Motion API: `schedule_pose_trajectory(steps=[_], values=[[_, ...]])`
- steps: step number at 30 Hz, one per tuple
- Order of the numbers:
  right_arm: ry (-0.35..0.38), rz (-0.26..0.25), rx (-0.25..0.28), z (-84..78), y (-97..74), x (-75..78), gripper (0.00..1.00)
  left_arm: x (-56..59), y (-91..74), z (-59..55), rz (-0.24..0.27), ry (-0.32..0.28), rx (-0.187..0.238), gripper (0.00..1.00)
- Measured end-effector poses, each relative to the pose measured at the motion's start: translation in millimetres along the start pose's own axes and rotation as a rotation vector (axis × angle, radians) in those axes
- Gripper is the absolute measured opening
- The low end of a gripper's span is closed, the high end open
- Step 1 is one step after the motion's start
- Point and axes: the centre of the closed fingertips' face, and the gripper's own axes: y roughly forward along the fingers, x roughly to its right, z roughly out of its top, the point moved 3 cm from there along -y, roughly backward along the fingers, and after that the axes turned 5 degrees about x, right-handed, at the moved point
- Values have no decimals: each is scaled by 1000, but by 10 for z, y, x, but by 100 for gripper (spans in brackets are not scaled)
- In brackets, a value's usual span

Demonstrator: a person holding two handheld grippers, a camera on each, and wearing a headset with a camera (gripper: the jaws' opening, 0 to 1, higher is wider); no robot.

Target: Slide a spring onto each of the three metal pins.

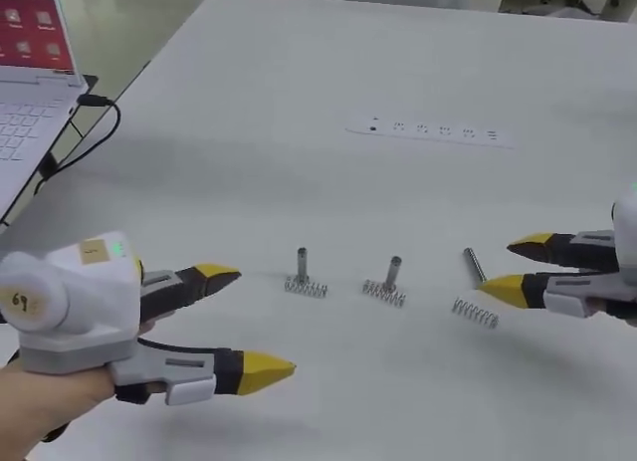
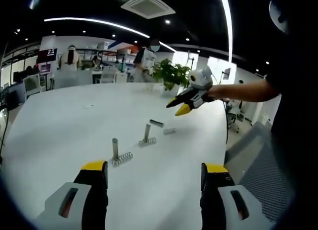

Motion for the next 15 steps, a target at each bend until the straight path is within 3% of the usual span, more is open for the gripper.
schedule_pose_trajectory(steps=[8, 15], values=[[11, -14, -62, -17, 148, 146, 37, 7, -1, -4, 0, -2, -4, 73], [64, -33, -89, -66, 231, 258, 33, 6, -7, -13, 0, -3, -4, 73]])
